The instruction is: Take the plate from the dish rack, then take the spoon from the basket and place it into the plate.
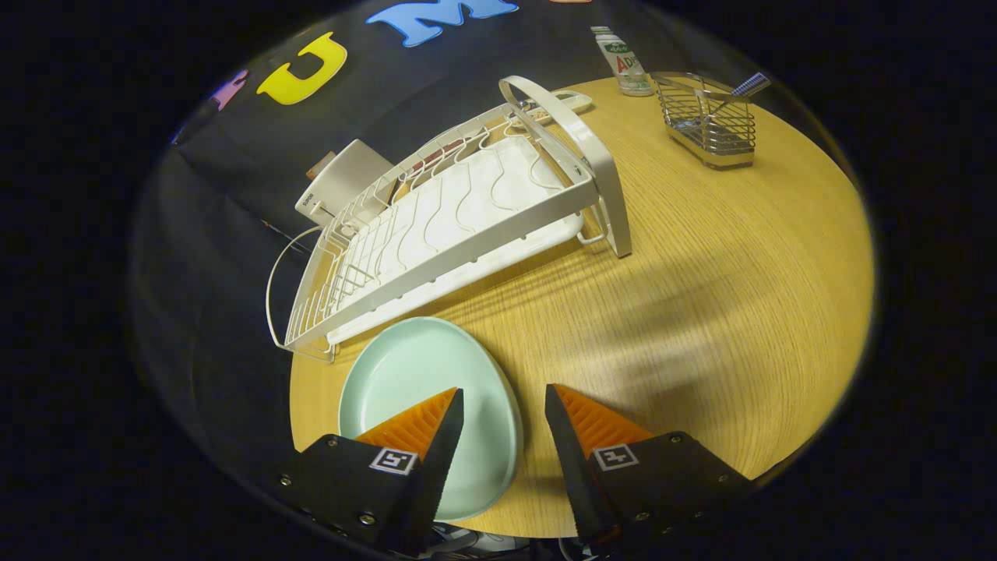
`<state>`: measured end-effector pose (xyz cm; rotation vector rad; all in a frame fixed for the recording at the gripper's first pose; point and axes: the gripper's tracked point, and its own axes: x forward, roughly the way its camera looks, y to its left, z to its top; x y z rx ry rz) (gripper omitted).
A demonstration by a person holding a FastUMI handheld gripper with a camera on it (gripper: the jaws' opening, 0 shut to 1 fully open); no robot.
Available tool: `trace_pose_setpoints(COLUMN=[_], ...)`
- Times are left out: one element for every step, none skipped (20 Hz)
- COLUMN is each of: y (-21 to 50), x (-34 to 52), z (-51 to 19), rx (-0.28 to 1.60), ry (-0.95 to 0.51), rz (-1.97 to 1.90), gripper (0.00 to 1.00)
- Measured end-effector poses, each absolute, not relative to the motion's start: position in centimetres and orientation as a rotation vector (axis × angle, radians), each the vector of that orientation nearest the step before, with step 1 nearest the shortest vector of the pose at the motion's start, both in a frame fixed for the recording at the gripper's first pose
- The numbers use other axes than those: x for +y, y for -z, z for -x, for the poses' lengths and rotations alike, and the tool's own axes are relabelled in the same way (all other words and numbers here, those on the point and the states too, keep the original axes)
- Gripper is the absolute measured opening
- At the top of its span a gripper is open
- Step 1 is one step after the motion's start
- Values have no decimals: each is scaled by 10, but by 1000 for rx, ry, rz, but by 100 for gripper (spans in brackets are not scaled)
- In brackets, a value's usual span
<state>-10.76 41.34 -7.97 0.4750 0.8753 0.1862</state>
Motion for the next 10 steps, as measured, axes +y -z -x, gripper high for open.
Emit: trace_pose_setpoints(y=[76,70,62,52,42,31,19,7,-5,-15], x=[409,401,394,385,376,366,355,344,331,319], z=[107,105,103,100,99,97,94,89,85,79], rx=[851,819,778,733,694,653,609,566,529,494], ry=[-180,-169,-156,-139,-115,-92,-65,-37,-5,29], rz=[-454,-429,-407,-384,-363,-354,-350,-354,-360,-365], gripper=[68,67,67,67,67,67,67,67,67,67])
